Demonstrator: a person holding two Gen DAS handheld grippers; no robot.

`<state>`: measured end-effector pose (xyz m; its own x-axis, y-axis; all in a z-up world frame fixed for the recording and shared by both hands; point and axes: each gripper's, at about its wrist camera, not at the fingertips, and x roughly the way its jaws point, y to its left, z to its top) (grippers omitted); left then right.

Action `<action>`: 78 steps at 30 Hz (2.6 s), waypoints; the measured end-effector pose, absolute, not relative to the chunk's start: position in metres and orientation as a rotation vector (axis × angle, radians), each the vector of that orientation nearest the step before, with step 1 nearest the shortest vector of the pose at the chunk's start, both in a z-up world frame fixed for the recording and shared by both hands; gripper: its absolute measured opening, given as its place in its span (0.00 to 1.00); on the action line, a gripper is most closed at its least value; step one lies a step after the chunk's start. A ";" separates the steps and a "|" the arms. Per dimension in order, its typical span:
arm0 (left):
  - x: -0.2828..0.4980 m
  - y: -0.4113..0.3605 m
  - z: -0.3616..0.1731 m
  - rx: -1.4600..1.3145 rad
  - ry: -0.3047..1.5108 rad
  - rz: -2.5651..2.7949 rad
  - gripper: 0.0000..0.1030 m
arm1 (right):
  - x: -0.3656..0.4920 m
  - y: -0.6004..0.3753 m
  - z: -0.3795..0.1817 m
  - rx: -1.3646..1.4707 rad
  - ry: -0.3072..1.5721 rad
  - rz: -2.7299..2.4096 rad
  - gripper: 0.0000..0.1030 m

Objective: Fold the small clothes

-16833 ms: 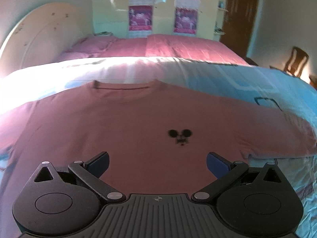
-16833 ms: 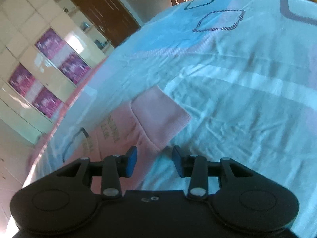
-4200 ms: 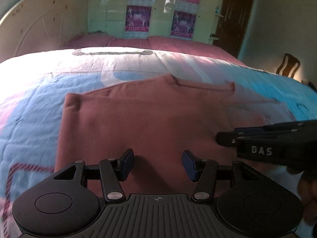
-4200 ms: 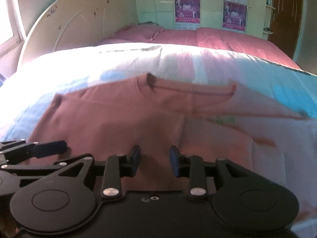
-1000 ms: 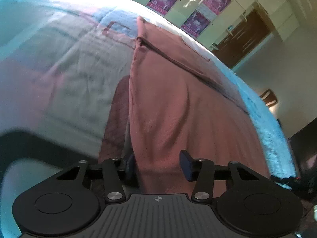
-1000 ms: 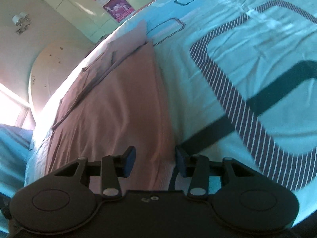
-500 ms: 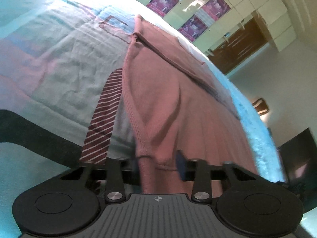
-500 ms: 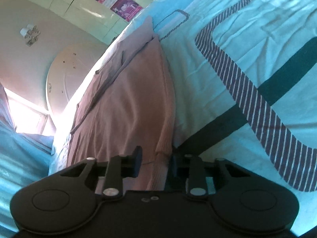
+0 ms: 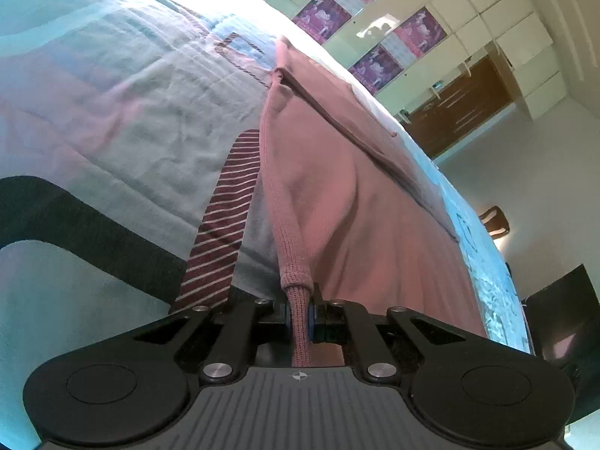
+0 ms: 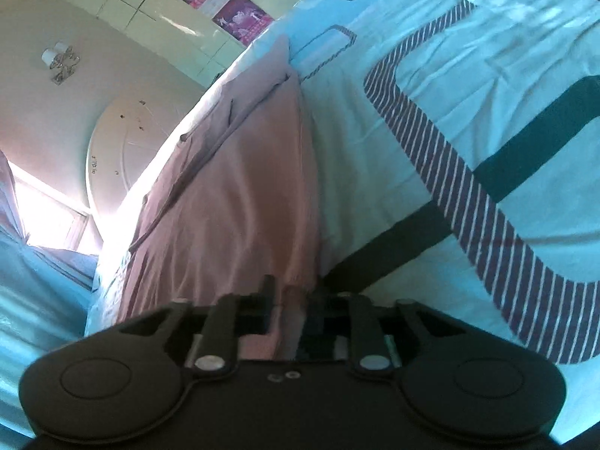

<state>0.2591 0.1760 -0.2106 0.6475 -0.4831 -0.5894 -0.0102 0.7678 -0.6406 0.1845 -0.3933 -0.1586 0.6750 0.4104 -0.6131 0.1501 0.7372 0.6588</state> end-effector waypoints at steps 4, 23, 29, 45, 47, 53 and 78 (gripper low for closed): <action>0.255 0.177 -0.202 -0.682 0.772 -0.302 0.06 | 0.185 -0.391 -0.146 0.712 0.817 0.182 0.09; 0.435 0.169 -0.121 -0.821 0.522 -0.296 0.06 | 0.363 -0.398 -0.047 0.768 0.594 0.182 0.09; 0.548 0.156 -0.130 -0.781 0.604 -0.252 0.06 | 0.474 -0.413 -0.076 0.831 0.687 0.154 0.09; 0.649 0.159 -0.157 -0.647 0.609 -0.201 0.71 | 0.570 -0.436 -0.133 0.790 0.682 0.161 0.52; 0.665 0.147 -0.155 -0.498 0.669 -0.227 0.70 | 0.578 -0.419 -0.126 0.638 0.717 0.190 0.46; 0.703 0.107 -0.165 -0.207 0.799 -0.285 0.58 | 0.605 -0.373 -0.129 0.305 0.814 0.213 0.40; 0.690 0.111 -0.141 -0.221 0.522 -0.218 0.10 | 0.615 -0.335 -0.104 -0.064 0.572 0.131 0.08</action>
